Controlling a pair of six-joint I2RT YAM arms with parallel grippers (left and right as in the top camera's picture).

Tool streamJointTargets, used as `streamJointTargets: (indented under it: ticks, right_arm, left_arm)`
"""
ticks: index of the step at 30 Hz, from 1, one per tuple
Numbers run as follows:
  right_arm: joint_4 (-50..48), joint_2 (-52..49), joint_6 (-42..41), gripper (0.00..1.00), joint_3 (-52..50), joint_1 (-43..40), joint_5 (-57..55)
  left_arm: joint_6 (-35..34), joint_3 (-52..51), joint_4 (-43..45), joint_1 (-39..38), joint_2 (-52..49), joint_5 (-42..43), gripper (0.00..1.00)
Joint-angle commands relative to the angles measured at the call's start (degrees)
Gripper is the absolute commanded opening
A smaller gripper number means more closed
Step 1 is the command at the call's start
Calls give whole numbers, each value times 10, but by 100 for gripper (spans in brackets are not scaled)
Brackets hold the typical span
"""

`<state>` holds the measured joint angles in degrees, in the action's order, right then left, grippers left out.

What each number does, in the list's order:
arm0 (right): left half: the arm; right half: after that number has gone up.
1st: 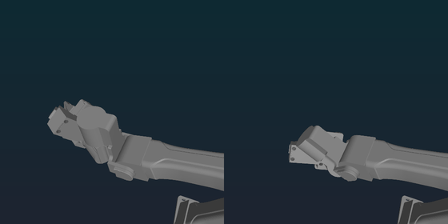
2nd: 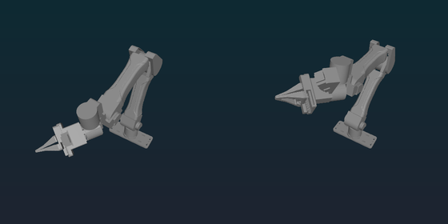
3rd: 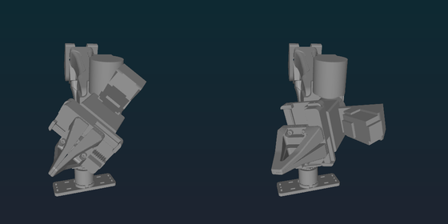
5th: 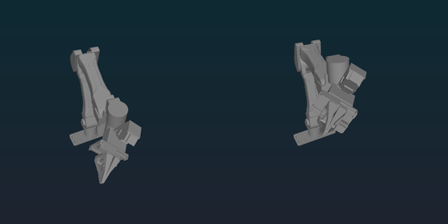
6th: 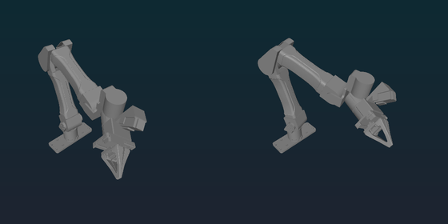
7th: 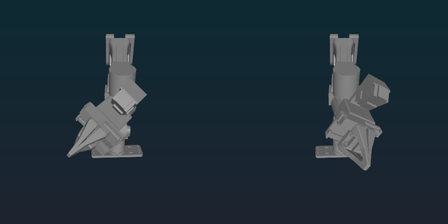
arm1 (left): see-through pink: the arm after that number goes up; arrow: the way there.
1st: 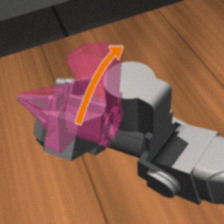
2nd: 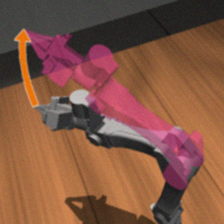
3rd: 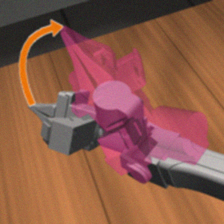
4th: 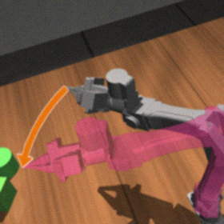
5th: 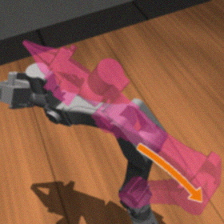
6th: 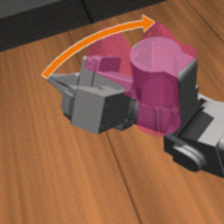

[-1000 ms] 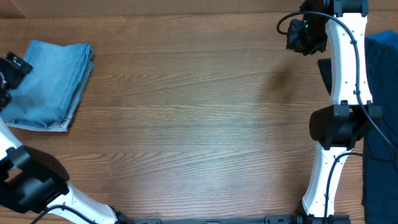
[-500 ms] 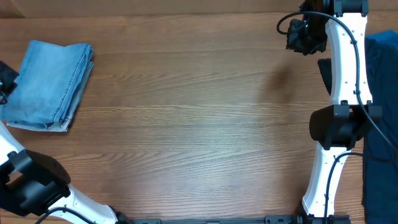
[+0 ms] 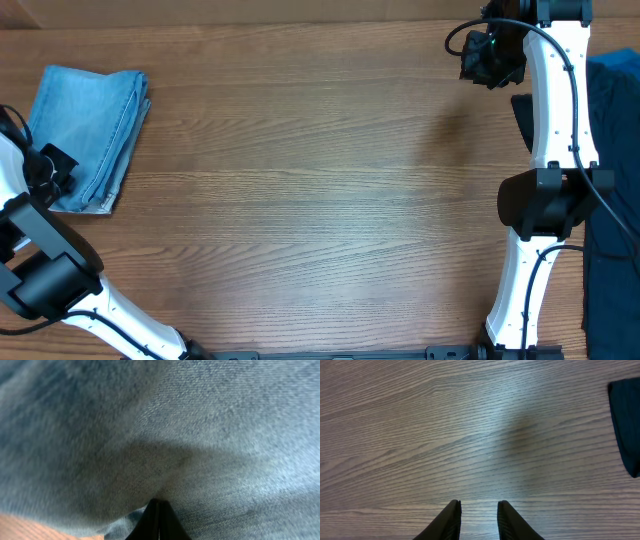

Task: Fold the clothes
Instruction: 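Press the stacked jeans flat with the left gripper, then press down along the jeans stack with the left gripper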

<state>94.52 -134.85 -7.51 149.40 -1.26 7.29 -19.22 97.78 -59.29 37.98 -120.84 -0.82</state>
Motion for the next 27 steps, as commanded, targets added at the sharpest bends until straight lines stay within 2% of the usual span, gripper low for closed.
streamJointTargets:
  ticks: [1,5,8,14,21,25,27]
  right_arm:
    - [-1,14,2,28,7,-2,3]
    - [-2,14,2,28,7,-2,3]
    - [-2,14,2,28,7,-2,3]
    - [-7,14,2,28,7,-2,3]
    - [1,14,2,28,7,-2,3]
    - [5,14,2,28,7,-2,-3]
    - [5,14,2,28,7,-2,-4]
  left_arm:
    - [-10,17,-11,0,-3,53,4]
    - [-10,117,-56,-7,36,135,4]
    - [-10,157,-64,-26,61,133,4]
    - [-5,138,-30,-107,47,78,4]
    - [-1,133,-12,-182,-33,3,4]
    - [0,133,-12,-200,-95,5,4]
    - [12,133,-9,-201,-108,44,4]
